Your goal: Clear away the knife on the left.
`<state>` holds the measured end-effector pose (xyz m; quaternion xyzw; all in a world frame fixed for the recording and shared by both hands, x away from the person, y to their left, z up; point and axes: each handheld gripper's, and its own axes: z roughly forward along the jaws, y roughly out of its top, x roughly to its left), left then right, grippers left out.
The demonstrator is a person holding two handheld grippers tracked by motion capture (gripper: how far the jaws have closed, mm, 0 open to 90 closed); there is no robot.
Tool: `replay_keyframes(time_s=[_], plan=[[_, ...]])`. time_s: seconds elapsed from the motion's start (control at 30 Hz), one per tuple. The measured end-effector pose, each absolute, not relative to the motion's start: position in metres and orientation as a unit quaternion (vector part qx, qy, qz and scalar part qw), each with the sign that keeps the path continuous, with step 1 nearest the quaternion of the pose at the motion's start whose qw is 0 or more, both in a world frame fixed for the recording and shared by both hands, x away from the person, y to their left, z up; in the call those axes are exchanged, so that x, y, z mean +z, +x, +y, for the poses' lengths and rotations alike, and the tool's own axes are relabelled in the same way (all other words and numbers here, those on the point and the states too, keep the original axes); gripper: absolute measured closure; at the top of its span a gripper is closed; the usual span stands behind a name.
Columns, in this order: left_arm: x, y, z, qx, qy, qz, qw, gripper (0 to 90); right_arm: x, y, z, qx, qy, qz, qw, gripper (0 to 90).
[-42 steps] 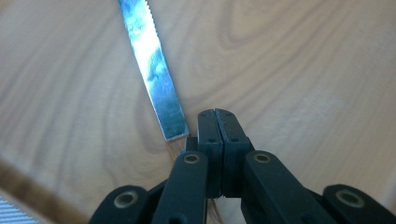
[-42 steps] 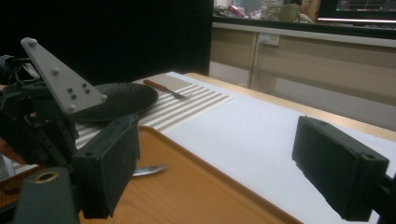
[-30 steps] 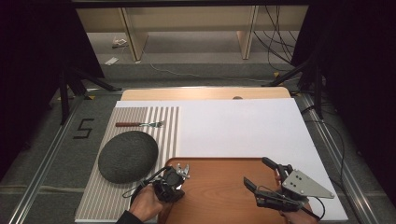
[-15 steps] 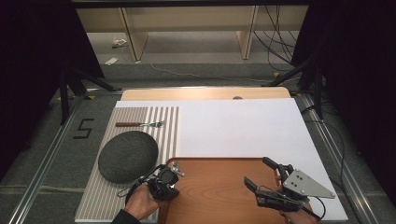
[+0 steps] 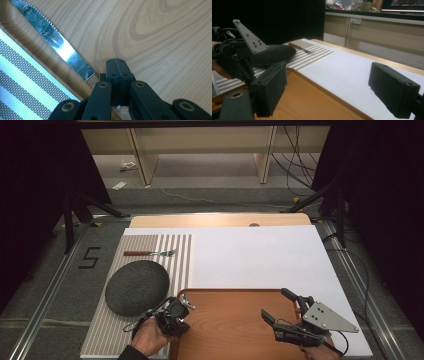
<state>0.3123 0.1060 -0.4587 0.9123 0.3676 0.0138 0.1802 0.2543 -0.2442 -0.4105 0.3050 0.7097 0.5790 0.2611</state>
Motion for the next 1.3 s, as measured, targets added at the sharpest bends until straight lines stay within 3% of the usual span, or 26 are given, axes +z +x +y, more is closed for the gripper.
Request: replay_keyframes(time_s=[0.3,0.5,0.7,0.97,1.3], plan=[[-0.456,0.311,0.109,0.008,0.910,0.369,0.187,84.5,-0.410,0.254,-0.244,0.579,0.305,0.710,0.261,16.1],[-0.449,0.309,0.112,-0.003,0.905,0.354,0.235,63.8,-0.411,0.254,-0.243,0.579,0.303,0.710,0.262,16.2],[-0.443,0.305,0.112,0.024,0.899,0.340,0.273,42.1,-0.411,0.254,-0.244,0.579,0.305,0.710,0.260,16.2],[-0.434,0.301,0.111,0.041,0.884,0.326,0.332,27.1,-0.411,0.254,-0.244,0.580,0.305,0.709,0.260,16.1],[-0.420,0.294,0.114,0.071,0.853,0.302,0.419,17.4,-0.410,0.254,-0.244,0.580,0.305,0.709,0.260,16.1]])
